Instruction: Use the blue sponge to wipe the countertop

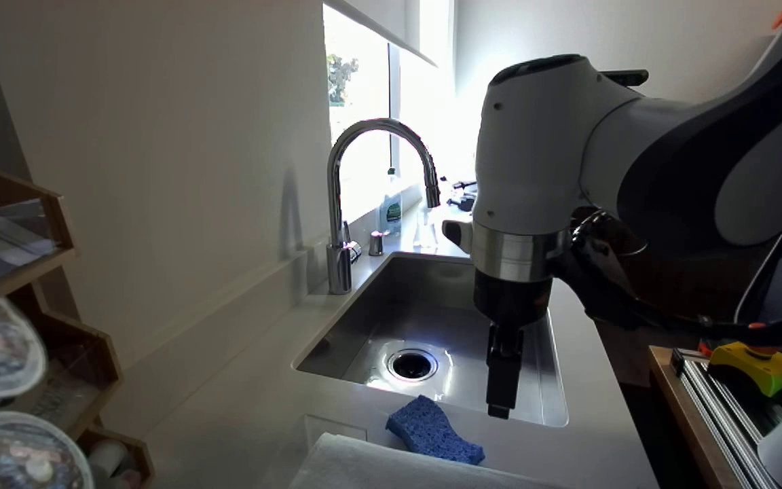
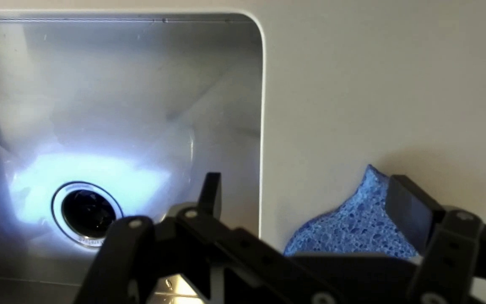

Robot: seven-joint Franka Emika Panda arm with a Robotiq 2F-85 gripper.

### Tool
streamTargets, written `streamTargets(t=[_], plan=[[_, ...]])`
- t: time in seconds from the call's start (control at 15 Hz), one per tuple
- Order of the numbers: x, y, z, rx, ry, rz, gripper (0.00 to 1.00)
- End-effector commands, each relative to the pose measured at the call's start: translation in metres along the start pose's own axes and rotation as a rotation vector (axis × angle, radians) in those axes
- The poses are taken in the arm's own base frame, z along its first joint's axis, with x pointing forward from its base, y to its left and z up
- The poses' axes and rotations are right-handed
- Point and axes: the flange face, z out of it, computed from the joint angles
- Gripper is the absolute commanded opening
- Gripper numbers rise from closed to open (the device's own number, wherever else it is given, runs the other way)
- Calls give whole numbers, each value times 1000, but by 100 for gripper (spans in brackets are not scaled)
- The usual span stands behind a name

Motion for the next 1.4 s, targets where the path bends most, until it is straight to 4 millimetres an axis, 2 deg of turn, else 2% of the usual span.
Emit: streamTargets(t=[0.0, 0.33, 0.4, 1.33], plan=[[4, -7, 20, 11, 12, 42, 100], [13, -16, 36, 39, 40, 95, 100], [7, -11, 25, 34, 29, 74, 100], [11, -11, 27, 30, 23, 95, 100]])
